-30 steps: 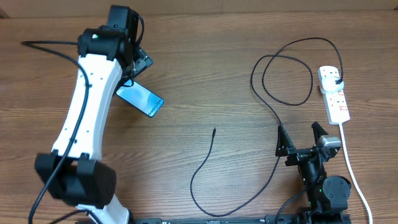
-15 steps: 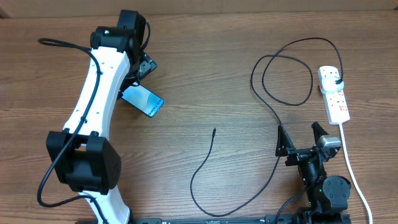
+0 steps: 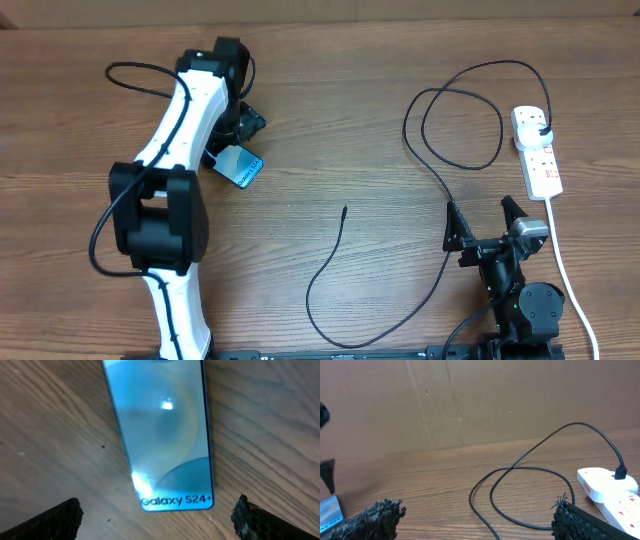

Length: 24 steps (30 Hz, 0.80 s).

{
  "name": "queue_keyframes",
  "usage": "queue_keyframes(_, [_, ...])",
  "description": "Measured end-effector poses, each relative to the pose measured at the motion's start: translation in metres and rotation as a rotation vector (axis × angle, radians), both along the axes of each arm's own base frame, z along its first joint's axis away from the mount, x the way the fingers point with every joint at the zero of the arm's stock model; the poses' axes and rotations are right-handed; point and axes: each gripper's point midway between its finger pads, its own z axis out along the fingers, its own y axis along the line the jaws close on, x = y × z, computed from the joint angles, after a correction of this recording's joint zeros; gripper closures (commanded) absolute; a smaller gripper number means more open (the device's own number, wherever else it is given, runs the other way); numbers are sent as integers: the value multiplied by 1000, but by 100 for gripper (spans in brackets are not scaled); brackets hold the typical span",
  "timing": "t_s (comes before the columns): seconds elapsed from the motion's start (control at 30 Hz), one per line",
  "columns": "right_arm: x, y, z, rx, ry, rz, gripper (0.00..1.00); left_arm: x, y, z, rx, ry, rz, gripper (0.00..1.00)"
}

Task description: Plug charger to phone and switch on socket

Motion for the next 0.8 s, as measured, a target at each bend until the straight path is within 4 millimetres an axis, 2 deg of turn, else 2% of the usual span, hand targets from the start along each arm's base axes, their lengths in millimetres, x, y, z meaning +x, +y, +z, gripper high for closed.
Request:
queue_keyframes(0.2, [0, 0, 0, 0, 0, 0, 0, 6, -5, -17, -83, 10, 26, 0])
queue_keyframes(0.53, [0, 0, 0, 0, 0, 0, 0, 9, 9, -17, -168, 11, 93, 0])
queue_keyframes(0.8, [0, 0, 0, 0, 0, 0, 0, 10, 5, -16, -190, 9, 90, 0])
